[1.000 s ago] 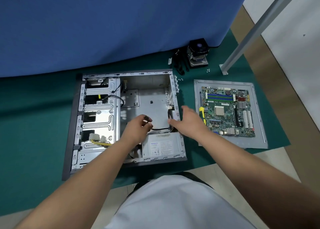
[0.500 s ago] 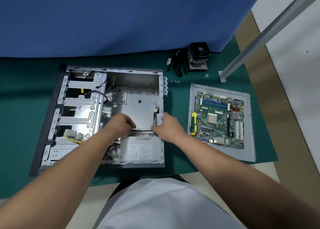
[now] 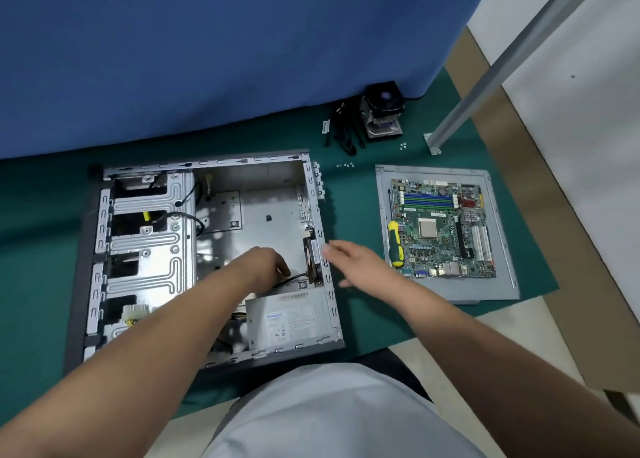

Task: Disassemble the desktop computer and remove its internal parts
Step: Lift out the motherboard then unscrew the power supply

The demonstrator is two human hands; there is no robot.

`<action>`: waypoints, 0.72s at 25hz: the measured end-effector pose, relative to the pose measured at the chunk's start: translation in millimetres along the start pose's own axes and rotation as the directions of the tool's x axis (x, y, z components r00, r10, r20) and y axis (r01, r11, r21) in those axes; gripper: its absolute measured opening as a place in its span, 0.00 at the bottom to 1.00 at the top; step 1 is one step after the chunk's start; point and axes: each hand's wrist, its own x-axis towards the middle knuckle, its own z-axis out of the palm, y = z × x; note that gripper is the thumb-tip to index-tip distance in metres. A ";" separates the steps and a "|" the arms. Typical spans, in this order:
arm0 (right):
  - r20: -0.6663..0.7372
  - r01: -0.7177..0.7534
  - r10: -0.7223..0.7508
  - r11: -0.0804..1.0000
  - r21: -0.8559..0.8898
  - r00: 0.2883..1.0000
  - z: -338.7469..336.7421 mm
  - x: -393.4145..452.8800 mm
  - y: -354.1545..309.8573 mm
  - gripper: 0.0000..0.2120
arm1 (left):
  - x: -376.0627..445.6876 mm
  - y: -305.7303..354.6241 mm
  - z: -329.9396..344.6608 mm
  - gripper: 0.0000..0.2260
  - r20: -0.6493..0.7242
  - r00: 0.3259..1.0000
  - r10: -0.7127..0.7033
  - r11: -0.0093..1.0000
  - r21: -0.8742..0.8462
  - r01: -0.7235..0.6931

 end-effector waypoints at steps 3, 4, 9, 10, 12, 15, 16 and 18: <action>-0.377 -0.149 0.093 0.981 -0.123 0.922 -34.0 12.3 45.2 0.22 | 3.3 -1.2 -1.2 0.12 -0.032 0.999 0.043 0.997 0.070 -0.040; -0.461 -0.243 0.143 0.956 -0.164 0.876 -44.8 19.7 58.7 0.23 | 3.9 -3.5 -2.4 0.12 -0.055 0.998 0.036 0.996 0.085 -0.031; -0.460 -0.477 0.348 0.856 -0.200 0.817 -60.1 52.3 86.3 0.28 | -1.4 -15.8 -5.3 0.12 -0.181 0.983 0.010 0.994 0.108 0.010; -0.465 -0.481 0.343 0.849 -0.218 0.816 -58.3 57.0 89.6 0.27 | -2.9 -16.8 -5.1 0.12 -0.199 0.980 0.009 0.995 0.095 0.010; -0.477 -0.490 0.336 0.837 -0.243 0.812 -58.4 61.3 92.0 0.24 | -4.7 -15.5 -4.7 0.11 -0.239 0.971 -0.004 1.000 0.022 0.010; -0.425 -0.436 0.354 0.893 -0.111 0.833 -63.2 57.8 87.8 0.15 | -4.7 -7.2 -4.4 0.09 -0.346 0.934 -0.087 0.959 -0.284 -0.016; -0.406 -0.364 0.315 0.930 -0.046 0.858 -62.1 53.4 85.5 0.12 | -5.4 -3.2 -4.9 0.08 -0.386 0.914 -0.121 0.915 -0.400 -0.048; -0.379 -0.159 0.195 0.980 0.124 0.905 -58.3 39.3 77.5 0.10 | -7.1 7.3 -8.6 0.08 -0.445 0.879 -0.172 0.794 -0.590 -0.144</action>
